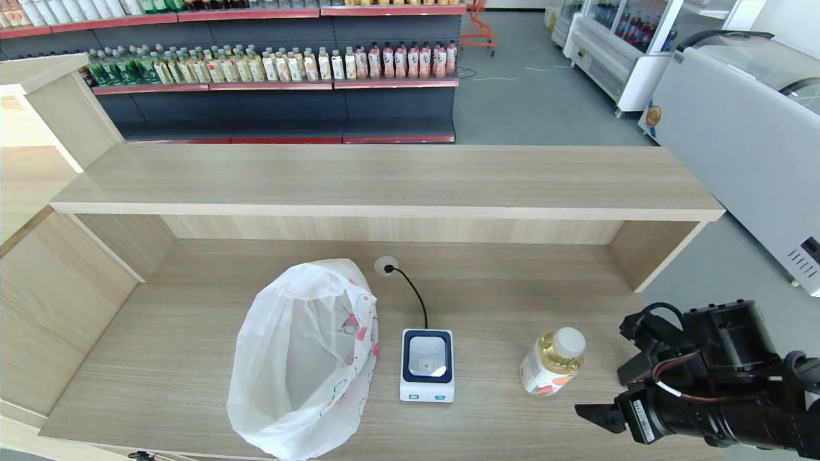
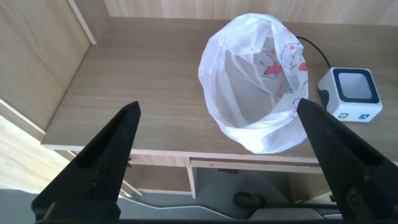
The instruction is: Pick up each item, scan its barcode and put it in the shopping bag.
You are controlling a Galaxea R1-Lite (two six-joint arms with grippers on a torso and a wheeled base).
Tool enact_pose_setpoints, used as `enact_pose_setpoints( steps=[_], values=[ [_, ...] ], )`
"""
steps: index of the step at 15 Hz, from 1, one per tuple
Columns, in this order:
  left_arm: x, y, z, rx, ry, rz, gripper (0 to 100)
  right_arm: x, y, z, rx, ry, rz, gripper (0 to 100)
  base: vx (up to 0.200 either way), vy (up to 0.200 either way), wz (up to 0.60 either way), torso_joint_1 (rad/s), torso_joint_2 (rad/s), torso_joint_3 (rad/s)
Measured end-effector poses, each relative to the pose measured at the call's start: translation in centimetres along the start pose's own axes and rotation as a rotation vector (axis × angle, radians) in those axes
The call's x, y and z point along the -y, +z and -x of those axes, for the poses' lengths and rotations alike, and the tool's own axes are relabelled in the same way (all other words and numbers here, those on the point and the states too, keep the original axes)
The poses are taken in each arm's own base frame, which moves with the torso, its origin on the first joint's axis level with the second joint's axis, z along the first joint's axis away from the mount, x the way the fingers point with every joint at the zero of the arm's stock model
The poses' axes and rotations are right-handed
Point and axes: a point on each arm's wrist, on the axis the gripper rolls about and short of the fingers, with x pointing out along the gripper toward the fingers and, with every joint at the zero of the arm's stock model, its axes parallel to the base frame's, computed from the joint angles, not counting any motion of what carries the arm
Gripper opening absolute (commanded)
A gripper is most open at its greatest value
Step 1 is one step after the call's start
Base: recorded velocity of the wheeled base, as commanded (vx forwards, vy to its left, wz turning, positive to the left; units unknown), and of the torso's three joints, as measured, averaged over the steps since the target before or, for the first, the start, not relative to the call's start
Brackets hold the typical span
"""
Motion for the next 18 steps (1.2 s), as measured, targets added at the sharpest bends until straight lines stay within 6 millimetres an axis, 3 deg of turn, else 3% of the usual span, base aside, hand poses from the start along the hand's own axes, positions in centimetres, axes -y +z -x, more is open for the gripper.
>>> enact_pose_setpoints(
  steps=[4, 8, 11, 13, 18],
  values=[
    [0.0, 0.0, 0.0, 0.0, 0.0, 0.0, 100, -0.7, -0.3, -2.9, -0.01, -0.009, -0.067, 100, 0.0, 0.0, 0.0, 0.0, 0.0, 0.0],
    [0.0, 0.0, 0.0, 0.0, 0.0, 0.0, 100, -2.6, -0.1, -5.4, 0.019, 0.04, -0.086, 100, 0.0, 0.0, 0.0, 0.0, 0.0, 0.0],
    [0.0, 0.0, 0.0, 0.0, 0.0, 0.0, 100, -3.1, 0.3, -7.2, 0.038, -0.084, -0.068, 100, 0.0, 0.0, 0.0, 0.0, 0.0, 0.0],
    [0.0, 0.0, 0.0, 0.0, 0.0, 0.0, 100, -3.1, 0.4, -8.1, 0.037, -0.157, -0.064, 100, 0.0, 0.0, 0.0, 0.0, 0.0, 0.0],
    [0.0, 0.0, 0.0, 0.0, 0.0, 0.0, 100, -4.2, 0.8, -9.4, 0.075, -0.137, -0.105, 100, 0.0, 0.0, 0.0, 0.0, 0.0, 0.0]
  ],
)
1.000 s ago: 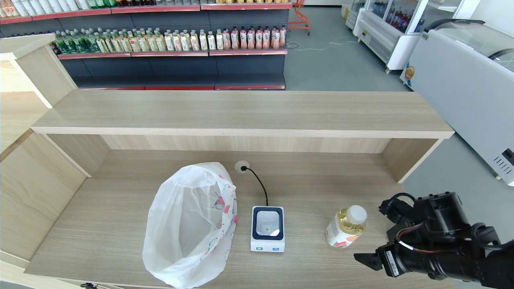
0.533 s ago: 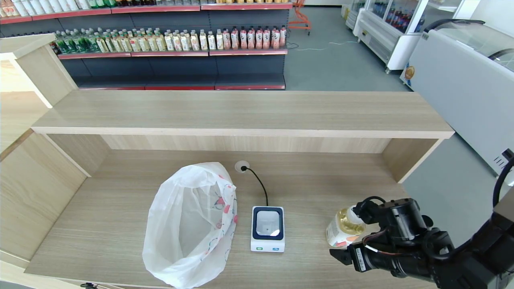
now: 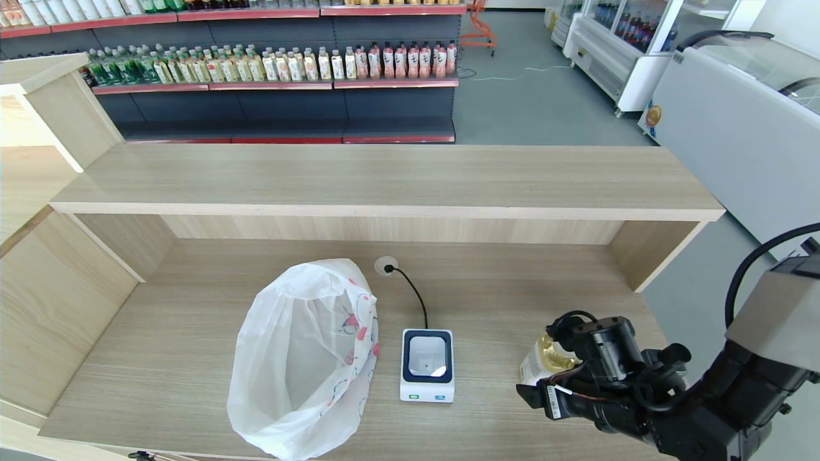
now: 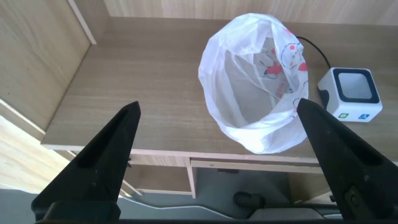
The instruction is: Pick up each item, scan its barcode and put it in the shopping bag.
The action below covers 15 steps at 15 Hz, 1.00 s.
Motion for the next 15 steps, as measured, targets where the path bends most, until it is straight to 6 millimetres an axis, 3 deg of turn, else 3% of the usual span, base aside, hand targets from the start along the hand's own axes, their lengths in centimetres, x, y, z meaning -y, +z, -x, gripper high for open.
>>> enact_pose_setpoints(
  steps=[4, 7, 15],
  values=[
    [0.0, 0.0, 0.0, 0.0, 0.0, 0.0, 100, -1.8, 0.7, -1.3, 0.042, -0.012, -0.008, 100, 0.0, 0.0, 0.0, 0.0, 0.0, 0.0],
    [0.0, 0.0, 0.0, 0.0, 0.0, 0.0, 100, -2.3, 1.0, -2.2, 0.066, -0.09, -0.005, 100, 0.0, 0.0, 0.0, 0.0, 0.0, 0.0],
    [0.0, 0.0, 0.0, 0.0, 0.0, 0.0, 100, -3.5, 3.2, -3.6, 0.17, -0.056, -0.092, 100, 0.0, 0.0, 0.0, 0.0, 0.0, 0.0]
  ],
)
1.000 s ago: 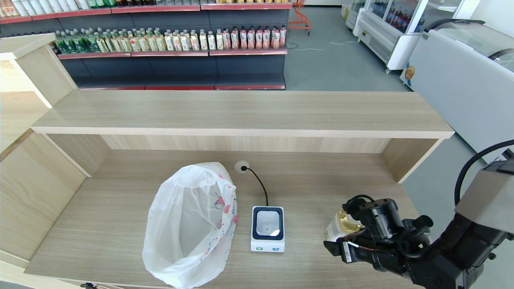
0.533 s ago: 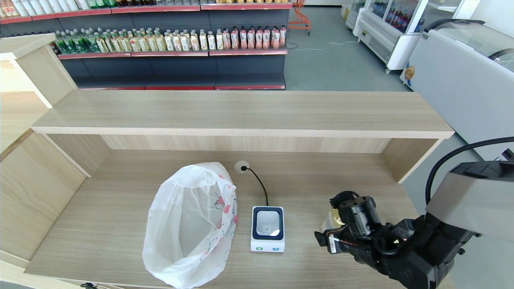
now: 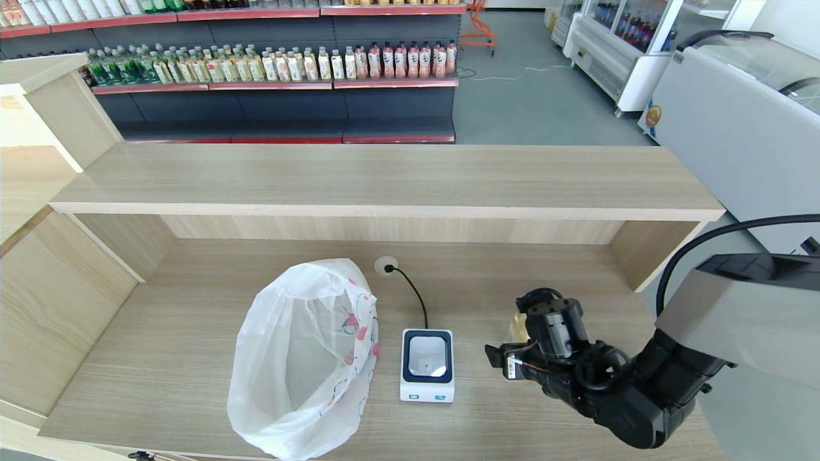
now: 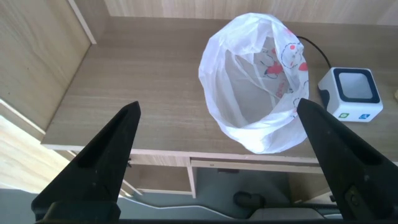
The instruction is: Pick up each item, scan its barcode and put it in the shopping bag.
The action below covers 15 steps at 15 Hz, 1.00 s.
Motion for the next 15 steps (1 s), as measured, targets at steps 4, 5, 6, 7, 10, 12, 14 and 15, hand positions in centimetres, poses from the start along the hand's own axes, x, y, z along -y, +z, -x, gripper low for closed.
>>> enact_pose_setpoints(
  steps=[4, 5, 6, 7, 10, 12, 14, 15],
  values=[
    [0.0, 0.0, 0.0, 0.0, 0.0, 0.0, 100, -0.65, 0.38, 0.02, 0.067, 0.033, -0.017, 0, 0.0, 0.0, 0.0, 0.0, 0.0, 0.0],
    [0.0, 0.0, 0.0, 0.0, 0.0, 0.0, 100, -0.71, 0.4, -0.01, 0.077, 0.038, -0.015, 0, 0.0, 0.0, 0.0, 0.0, 0.0, 0.0],
    [0.0, 0.0, 0.0, 0.0, 0.0, 0.0, 100, -0.75, 0.3, -0.01, 0.076, 0.039, -0.007, 0, 0.0, 0.0, 0.0, 0.0, 0.0, 0.0],
    [0.0, 0.0, 0.0, 0.0, 0.0, 0.0, 100, -0.77, 0.39, -0.03, 0.082, 0.04, -0.008, 0, 0.0, 0.0, 0.0, 0.0, 0.0, 0.0],
    [0.0, 0.0, 0.0, 0.0, 0.0, 0.0, 100, -0.78, 0.06, -0.12, 0.065, 0.042, 0.032, 0, 0.0, 0.0, 0.0, 0.0, 0.0, 0.0],
    [0.0, 0.0, 0.0, 0.0, 0.0, 0.0, 100, -0.88, 0.09, -0.3, 0.071, 0.042, 0.048, 0, 0.0, 0.0, 0.0, 0.0, 0.0, 0.0],
    [0.0, 0.0, 0.0, 0.0, 0.0, 0.0, 100, -0.99, 0.06, -0.46, 0.072, 0.042, 0.076, 0, 0.0, 0.0, 0.0, 0.0, 0.0, 0.0],
    [0.0, 0.0, 0.0, 0.0, 0.0, 0.0, 100, -1.09, 0.21, -0.6, 0.078, 0.043, 0.078, 0, 0.0, 0.0, 0.0, 0.0, 0.0, 0.0]
  ],
)
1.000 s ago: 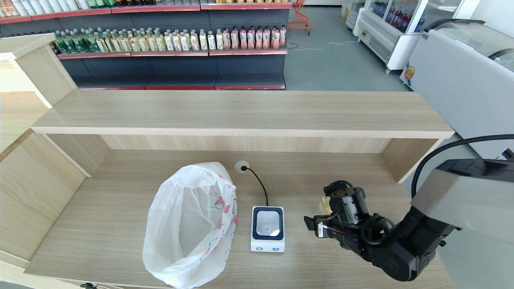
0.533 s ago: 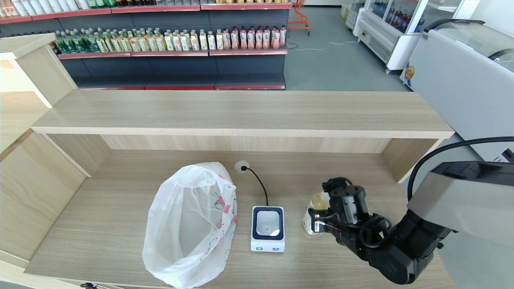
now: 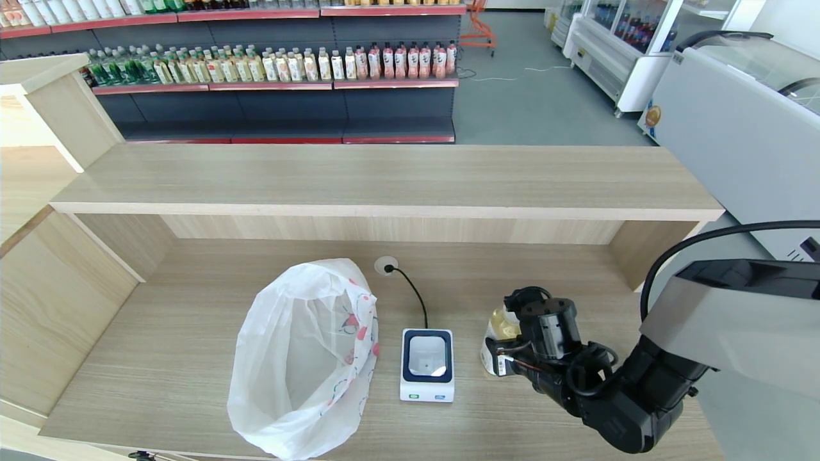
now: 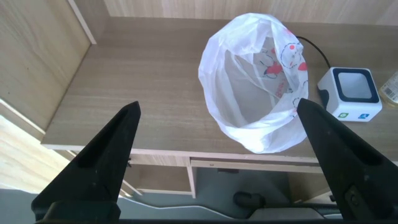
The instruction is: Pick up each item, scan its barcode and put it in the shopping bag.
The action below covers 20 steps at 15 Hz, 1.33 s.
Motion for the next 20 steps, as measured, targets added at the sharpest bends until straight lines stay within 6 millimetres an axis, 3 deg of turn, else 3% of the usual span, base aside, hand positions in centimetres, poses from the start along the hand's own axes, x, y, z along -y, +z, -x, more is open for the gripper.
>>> enact_pose_setpoints(
  steps=[4, 7, 12, 15, 20],
  values=[
    [0.0, 0.0, 0.0, 0.0, 0.0, 0.0, 100, 0.3, 0.8, -0.4, 0.023, 0.01, 0.023, 0, 0.0, 0.0, 0.0, 0.0, 0.0, 0.0],
    [0.0, 0.0, 0.0, 0.0, 0.0, 0.0, 100, 1.0, 2.5, 0.7, 0.041, 0.121, 0.005, 0, 0.0, 0.0, 0.0, 0.0, 0.0, 0.0],
    [0.0, 0.0, 0.0, 0.0, 0.0, 0.0, 100, 6.4, 7.3, 6.0, 0.035, 0.6, -0.051, 0, 0.0, 0.0, 0.0, 0.0, 0.0, 0.0],
    [0.0, 0.0, 0.0, 0.0, 0.0, 0.0, 100, 8.6, 7.6, 8.8, 0.03, 0.891, -0.059, 0, 0.0, 0.0, 0.0, 0.0, 0.0, 0.0],
    [0.0, 0.0, 0.0, 0.0, 0.0, 0.0, 100, 8.6, 7.5, 12.0, 0.027, 1.134, -0.031, 0, 0.0, 0.0, 0.0, 0.0, 0.0, 0.0]
  ],
)
